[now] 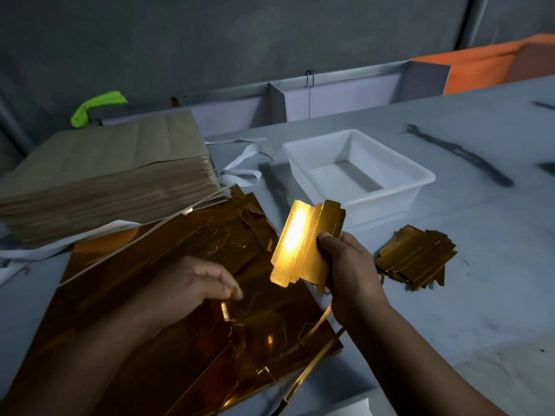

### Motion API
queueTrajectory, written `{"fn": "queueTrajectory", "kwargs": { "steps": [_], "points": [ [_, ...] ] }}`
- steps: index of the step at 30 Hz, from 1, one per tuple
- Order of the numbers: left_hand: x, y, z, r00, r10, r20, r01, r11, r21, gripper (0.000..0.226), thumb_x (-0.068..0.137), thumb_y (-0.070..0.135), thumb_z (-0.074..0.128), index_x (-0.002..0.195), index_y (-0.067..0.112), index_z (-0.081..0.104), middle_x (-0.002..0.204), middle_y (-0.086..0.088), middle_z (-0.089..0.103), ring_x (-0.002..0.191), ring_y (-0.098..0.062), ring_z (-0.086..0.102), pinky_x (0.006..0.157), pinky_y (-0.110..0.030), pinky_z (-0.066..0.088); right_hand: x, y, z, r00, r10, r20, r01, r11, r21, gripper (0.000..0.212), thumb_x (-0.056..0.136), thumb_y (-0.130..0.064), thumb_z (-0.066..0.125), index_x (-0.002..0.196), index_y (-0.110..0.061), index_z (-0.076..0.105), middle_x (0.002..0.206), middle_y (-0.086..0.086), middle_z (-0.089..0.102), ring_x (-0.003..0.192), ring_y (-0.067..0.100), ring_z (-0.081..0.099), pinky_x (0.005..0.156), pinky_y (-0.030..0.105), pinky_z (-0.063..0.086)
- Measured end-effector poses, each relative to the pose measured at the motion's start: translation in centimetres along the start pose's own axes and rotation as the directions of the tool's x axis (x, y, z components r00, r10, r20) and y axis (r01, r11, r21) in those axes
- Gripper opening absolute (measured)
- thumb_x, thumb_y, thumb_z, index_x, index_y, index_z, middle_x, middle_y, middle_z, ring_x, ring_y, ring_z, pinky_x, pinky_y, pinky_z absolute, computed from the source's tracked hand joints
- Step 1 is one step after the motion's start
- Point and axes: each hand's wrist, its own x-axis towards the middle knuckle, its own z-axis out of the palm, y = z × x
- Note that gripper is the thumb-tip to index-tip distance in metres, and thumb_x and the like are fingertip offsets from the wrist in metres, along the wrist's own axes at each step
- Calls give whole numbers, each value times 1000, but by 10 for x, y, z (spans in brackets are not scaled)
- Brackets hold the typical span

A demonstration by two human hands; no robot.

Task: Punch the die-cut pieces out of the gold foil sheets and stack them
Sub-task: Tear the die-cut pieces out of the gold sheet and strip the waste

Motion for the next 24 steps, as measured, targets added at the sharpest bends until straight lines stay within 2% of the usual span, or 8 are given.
{"fn": "queueTrajectory", "kwargs": {
  "steps": [3, 5, 7, 12, 15, 18, 20, 24],
  "points": [
    [2, 1, 12, 1000, 12, -9, -11, 993, 116, 46, 87, 8, 66, 103, 51, 63, 115, 17, 52, 101, -6, 56, 75, -21, 47, 0, -3, 3, 996, 52, 65, -58, 994, 92, 7, 100, -32, 53, 98, -27, 57, 100, -2, 65, 93, 22, 63, 67, 35, 52],
    [1, 4, 23, 1000, -8, -15, 7, 998, -61, 48, 77, 17, 75, 112, 47, 59, 120, 14, 54, 108, -6, 57, 82, -28, 52, -1, -2, 6, 992, 86, 92, -99, 985, 144, 8, 100, -33, 52, 101, -26, 57, 97, -2, 68, 91, 21, 64, 67, 33, 54],
    [-1, 7, 34, 999, -39, 16, 42, 961, -272, 55, 62, 31, 76, 114, 39, 63, 118, 9, 63, 108, -6, 62, 86, -30, 52, -4, 1, 10, 988, 110, 108, -133, 964, 231, 15, 100, -30, 55, 110, -20, 59, 82, -1, 70, 77, 17, 65, 59, 27, 51],
    [1, 9, 61, 994, -108, 17, 100, 837, -537, 46, 57, 36, 76, 100, 24, 74, 104, -4, 73, 102, -17, 66, 83, -30, 47, -10, 8, 13, 979, 119, 167, -166, 936, 309, 11, 98, -26, 59, 109, -25, 61, 77, -2, 76, 62, 15, 71, 62, 31, 58],
    [2, 15, 69, 995, -95, 0, 79, 827, -556, 37, 59, 43, 77, 93, 27, 77, 97, 7, 75, 97, -10, 69, 82, -29, 45, -11, 10, 12, 978, 98, 187, -153, 938, 312, 7, 98, -25, 59, 102, -28, 63, 81, 1, 77, 66, 20, 71, 67, 37, 60],
    [6, 19, 74, 996, -76, -41, 39, 823, -567, 31, 64, 49, 82, 88, 29, 77, 95, 5, 75, 95, -9, 69, 83, -29, 48, -10, 9, 9, 983, 75, 166, -118, 958, 260, 12, 97, -24, 61, 108, -21, 66, 87, 10, 75, 75, 29, 66, 77, 48, 59],
    [9, 20, 76, 995, -75, -66, 24, 819, -574, 28, 64, 45, 72, 85, 28, 76, 94, 2, 75, 95, -11, 70, 84, -30, 49, -8, 7, 8, 990, 55, 132, -80, 978, 194, 18, 96, -24, 62, 111, -15, 65, 81, 10, 72, 70, 24, 65, 69, 42, 58],
    [13, 19, 82, 996, -74, -44, 36, 821, -570, 21, 68, 36, 68, 83, 26, 77, 90, 2, 75, 90, -10, 70, 81, -29, 50, 1, -1, -7, 1000, -13, 17, 12, 996, 92, 18, 97, -25, 61, 110, -13, 64, 64, -5, 66, 62, 12, 64, 63, 29, 52]
  ]
}}
